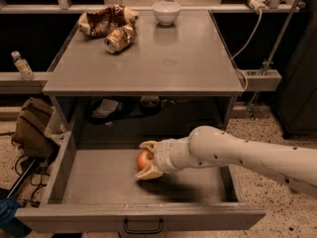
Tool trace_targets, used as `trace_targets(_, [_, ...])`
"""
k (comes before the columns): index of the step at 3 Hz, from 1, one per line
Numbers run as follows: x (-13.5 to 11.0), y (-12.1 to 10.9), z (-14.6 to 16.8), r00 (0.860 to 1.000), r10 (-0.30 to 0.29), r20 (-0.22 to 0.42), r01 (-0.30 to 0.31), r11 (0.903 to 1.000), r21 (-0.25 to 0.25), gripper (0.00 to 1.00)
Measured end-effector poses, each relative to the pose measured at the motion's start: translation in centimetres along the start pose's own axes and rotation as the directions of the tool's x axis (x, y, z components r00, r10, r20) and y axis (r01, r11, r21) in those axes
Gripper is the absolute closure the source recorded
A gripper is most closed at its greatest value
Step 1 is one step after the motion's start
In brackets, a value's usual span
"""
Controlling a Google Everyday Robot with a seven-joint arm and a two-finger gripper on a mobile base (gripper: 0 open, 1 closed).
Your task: Place apple into top drawer
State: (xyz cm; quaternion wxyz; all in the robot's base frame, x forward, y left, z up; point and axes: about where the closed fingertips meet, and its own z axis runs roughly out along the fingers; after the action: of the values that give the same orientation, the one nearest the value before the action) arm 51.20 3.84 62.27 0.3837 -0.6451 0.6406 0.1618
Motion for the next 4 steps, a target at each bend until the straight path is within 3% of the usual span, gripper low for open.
trace_targets(1, [0.0, 0.0, 0.0, 1.0, 0.0, 0.0, 0.0, 1.0, 0.0, 0.0])
trace_targets(3, [-0.4, -0.1, -0.7, 1.0, -0.002, -0.02, 0.002, 1.0, -0.001, 0.0])
trace_targets(4, [-2.5, -0.2, -5.5, 0.999, 0.0, -0.043, 0.003, 0.9986, 0.053, 0.0])
